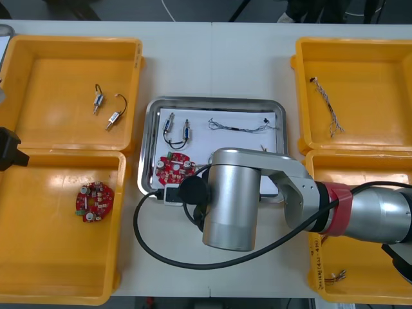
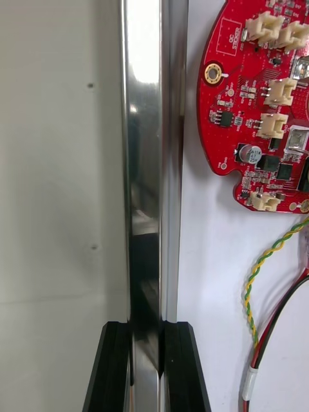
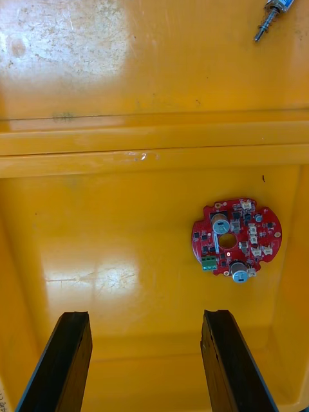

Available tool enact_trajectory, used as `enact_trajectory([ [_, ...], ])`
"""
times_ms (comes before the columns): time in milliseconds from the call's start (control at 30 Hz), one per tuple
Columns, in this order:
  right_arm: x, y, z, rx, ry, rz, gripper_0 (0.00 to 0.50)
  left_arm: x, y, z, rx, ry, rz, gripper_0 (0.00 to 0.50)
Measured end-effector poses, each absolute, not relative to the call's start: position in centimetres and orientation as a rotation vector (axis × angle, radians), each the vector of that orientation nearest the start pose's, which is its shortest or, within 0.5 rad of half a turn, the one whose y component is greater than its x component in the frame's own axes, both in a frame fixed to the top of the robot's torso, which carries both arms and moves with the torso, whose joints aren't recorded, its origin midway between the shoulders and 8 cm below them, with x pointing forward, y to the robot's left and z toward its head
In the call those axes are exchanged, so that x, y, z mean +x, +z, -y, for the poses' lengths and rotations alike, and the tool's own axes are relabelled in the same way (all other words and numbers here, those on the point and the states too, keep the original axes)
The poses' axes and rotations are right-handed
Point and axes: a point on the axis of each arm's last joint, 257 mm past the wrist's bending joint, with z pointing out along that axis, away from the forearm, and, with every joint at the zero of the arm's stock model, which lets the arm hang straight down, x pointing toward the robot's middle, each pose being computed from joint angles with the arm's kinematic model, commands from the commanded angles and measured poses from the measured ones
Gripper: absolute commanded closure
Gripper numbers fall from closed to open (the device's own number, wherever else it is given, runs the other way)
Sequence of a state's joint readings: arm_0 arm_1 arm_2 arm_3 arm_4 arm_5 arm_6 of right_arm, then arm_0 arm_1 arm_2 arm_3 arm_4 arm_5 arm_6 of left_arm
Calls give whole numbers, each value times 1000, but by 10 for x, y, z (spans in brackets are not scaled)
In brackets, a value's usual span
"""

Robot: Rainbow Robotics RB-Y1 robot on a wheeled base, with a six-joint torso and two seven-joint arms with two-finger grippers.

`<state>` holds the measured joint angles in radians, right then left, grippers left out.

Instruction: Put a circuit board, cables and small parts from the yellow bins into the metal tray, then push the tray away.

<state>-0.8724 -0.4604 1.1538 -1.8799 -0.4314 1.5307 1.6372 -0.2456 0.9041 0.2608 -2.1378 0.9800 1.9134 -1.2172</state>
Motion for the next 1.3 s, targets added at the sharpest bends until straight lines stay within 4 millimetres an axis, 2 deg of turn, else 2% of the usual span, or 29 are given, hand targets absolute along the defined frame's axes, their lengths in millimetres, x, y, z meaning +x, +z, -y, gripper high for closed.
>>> enact_trajectory([
  [267, 433, -277, 7, -1808, -482, -1902, 500, 380, -141, -368, 39, 3, -2708, 0],
  [933, 488, -252, -2, -1786, -568, -1803, 500, 380, -141, -368, 39, 3, -2708, 0],
  [1300, 509, -240, 0, -1750, -596, -1794, 500, 380, -141, -368, 39, 3, -2708, 0],
])
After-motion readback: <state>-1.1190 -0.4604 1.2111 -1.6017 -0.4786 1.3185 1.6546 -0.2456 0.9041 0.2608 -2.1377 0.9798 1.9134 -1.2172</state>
